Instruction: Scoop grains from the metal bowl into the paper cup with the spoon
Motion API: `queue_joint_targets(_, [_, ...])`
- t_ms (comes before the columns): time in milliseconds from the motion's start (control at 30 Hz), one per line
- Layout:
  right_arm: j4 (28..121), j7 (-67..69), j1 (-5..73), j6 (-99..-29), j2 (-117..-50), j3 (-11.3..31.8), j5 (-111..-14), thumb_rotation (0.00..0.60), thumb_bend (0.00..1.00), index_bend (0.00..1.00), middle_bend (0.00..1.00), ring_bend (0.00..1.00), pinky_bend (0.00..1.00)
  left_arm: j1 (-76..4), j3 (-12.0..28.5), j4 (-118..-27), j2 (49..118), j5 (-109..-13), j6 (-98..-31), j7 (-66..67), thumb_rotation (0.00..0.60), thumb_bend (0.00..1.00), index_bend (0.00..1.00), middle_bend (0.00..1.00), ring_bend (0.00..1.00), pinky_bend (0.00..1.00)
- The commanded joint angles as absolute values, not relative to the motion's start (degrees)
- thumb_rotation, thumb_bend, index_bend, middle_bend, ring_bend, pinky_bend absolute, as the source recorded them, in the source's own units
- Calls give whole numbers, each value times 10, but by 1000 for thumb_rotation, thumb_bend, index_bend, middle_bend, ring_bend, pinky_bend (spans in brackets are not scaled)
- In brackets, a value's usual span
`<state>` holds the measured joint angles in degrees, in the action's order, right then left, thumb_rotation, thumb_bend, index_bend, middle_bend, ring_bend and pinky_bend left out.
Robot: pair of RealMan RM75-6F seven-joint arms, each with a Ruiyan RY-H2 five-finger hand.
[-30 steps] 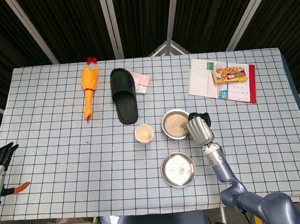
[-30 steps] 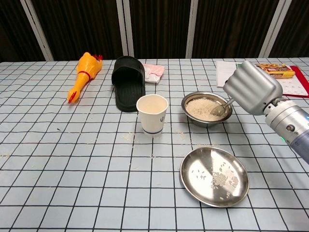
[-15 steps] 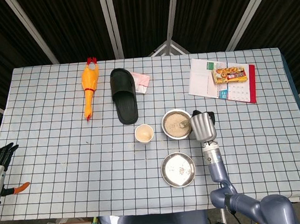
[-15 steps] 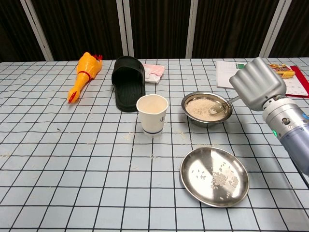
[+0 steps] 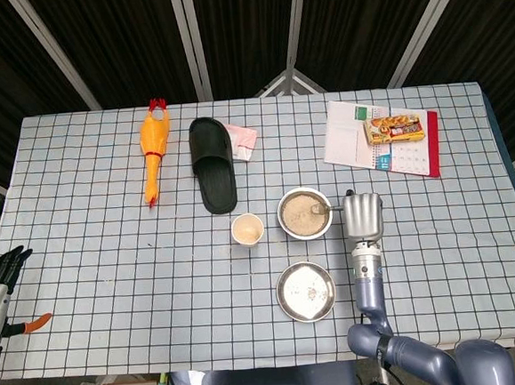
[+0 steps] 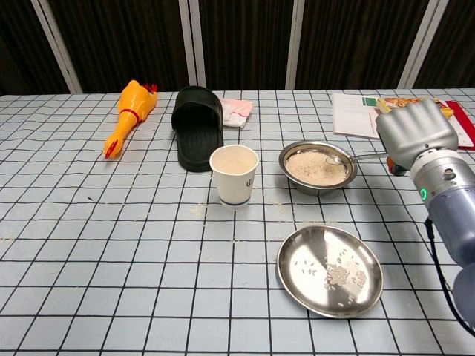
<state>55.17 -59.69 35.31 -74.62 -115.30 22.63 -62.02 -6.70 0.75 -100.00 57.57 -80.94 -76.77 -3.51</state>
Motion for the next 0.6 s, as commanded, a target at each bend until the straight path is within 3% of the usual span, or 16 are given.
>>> queue_joint_targets(33, [569, -585, 346, -744, -1151, 236, -604, 600, 587, 639, 863, 1000, 1000, -67, 8, -1000, 576, -809, -768, -35, 600, 0, 0, 0, 0, 0])
queue_joint_targets(600, [713, -610, 344, -780, -1089, 229, -604, 600, 587, 641, 863, 1000, 1000, -66, 8, -1000, 577, -810, -770, -33, 600, 0, 0, 0, 0, 0])
